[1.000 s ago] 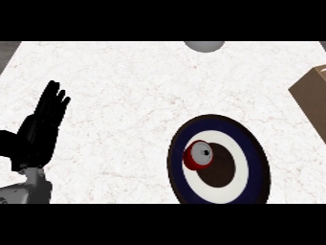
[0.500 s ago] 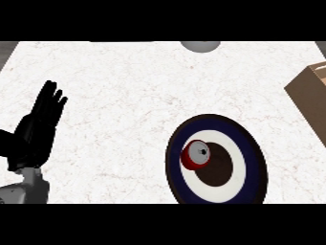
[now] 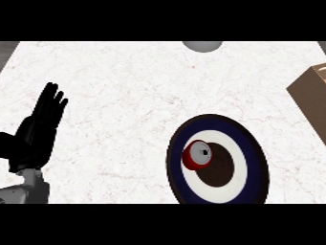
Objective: Pick the bell pepper from the plate and place it in the cardboard box
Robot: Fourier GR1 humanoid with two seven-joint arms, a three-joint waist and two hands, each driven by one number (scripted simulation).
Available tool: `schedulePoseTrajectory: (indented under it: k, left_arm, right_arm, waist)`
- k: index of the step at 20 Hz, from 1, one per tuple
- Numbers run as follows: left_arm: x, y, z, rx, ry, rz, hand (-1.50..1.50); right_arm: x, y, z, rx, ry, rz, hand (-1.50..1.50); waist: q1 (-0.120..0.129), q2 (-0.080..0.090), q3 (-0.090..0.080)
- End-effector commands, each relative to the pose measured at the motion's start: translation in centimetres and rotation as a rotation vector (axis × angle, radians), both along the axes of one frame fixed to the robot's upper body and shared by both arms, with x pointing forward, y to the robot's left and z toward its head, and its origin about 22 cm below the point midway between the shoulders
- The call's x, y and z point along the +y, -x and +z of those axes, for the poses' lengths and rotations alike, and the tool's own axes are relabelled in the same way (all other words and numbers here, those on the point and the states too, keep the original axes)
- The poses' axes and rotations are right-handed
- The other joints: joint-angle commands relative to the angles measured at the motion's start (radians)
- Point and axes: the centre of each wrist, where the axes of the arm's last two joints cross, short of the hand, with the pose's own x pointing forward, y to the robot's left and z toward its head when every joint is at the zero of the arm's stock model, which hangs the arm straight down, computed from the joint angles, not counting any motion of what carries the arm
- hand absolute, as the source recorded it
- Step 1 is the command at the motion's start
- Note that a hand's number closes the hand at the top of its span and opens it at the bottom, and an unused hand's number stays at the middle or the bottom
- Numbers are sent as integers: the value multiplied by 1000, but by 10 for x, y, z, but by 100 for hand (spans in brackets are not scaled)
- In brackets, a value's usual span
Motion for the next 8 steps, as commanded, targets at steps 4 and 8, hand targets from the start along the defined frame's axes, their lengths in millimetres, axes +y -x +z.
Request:
schedulePoseTrajectory:
  k: [4, 8]
  left_arm:
    - [24, 5, -2, -23, -11, 0, 0]
    - [7, 6, -11, -15, -6, -2, 0]
  right_arm:
    - [-41, 37, -10, -60, -47, -37, -150]
    - [-51, 61, -18, -34, -28, -27, -150]
  waist:
    - [9, 3, 0]
    - [4, 0, 0]
